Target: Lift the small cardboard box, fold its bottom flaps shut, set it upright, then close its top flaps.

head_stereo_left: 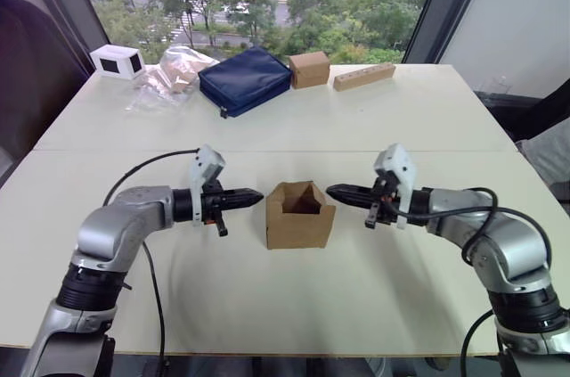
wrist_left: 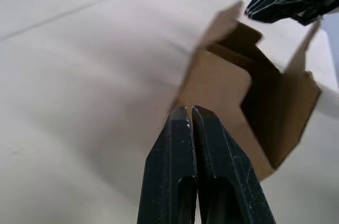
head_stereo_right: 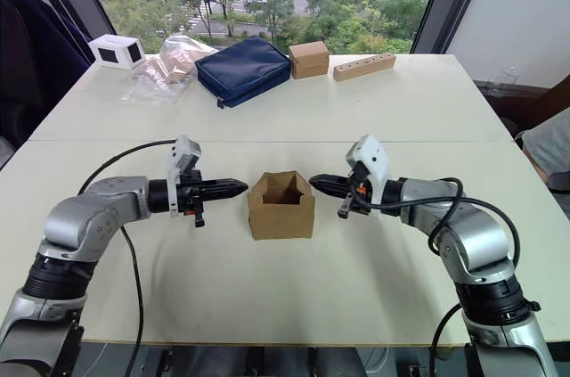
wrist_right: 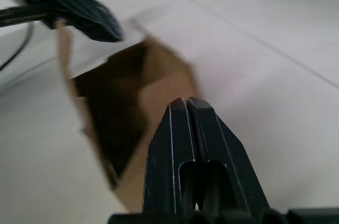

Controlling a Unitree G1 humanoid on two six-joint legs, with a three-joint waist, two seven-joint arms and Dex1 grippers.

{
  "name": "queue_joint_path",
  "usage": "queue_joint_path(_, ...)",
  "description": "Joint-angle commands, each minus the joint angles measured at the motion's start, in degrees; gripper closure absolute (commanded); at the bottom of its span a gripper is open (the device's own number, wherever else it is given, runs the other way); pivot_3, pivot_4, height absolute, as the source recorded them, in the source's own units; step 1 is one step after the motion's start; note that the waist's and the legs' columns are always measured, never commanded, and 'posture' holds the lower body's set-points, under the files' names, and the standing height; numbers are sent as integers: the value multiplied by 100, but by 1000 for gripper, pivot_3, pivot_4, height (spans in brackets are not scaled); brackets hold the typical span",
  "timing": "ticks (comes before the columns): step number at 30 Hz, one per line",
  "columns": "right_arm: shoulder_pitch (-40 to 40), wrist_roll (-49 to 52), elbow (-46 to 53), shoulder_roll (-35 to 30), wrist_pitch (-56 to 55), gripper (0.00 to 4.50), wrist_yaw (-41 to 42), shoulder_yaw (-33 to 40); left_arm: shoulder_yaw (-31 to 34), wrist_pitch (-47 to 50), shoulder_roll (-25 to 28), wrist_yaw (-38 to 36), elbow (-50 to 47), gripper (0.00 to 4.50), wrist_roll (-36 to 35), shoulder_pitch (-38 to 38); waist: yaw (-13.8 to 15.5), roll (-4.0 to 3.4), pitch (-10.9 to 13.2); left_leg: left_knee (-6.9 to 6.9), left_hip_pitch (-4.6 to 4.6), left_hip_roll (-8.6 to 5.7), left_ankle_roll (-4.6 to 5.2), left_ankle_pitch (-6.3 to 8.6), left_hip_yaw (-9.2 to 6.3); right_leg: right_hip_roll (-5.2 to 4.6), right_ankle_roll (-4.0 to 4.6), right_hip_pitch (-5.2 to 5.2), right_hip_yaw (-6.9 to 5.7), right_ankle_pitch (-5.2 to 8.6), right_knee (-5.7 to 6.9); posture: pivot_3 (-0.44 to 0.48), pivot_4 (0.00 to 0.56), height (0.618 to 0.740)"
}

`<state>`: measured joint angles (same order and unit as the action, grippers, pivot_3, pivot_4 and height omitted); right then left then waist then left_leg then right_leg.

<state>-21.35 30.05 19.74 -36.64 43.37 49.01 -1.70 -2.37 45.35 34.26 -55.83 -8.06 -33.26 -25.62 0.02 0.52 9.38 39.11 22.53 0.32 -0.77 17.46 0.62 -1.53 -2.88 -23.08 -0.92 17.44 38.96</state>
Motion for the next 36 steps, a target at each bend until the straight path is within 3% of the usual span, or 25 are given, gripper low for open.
queue_joint_path(1,-155,-14,-18,-18,-180,4500,104,-36,8,-122,-9,-81,-212,4402,-70,-91,2,0,0,0,0,0,0,0,0,0,0,0,0,0,0,0,150,740)
queue_joint_path(14,-121,-278,-236,74,-399,4500,310,-691,-680,-767,-62,-258,91,4402,632,-235,30,0,0,0,0,0,0,0,0,-1,0,0,1,0,-1,0,150,740)
queue_joint_path(26,-58,-392,-372,166,-476,4500,280,-692,-649,-598,-189,-194,105,4402,562,-248,53,0,0,0,0,0,0,0,0,-2,0,0,1,0,-1,0,150,740)
queue_joint_path(32,-131,-253,-391,214,-490,4500,230,-417,-409,-415,-143,-232,110,4402,363,-403,53,0,0,1,0,0,0,0,0,-2,0,1,1,0,-2,0,150,740)
queue_joint_path(36,-364,847,-125,339,137,4500,78,603,164,-135,-112,-407,568,4402,-143,-939,52,3,3,1,2,1,0,0,0,-1,0,-2,1,0,-1,0,150,740)
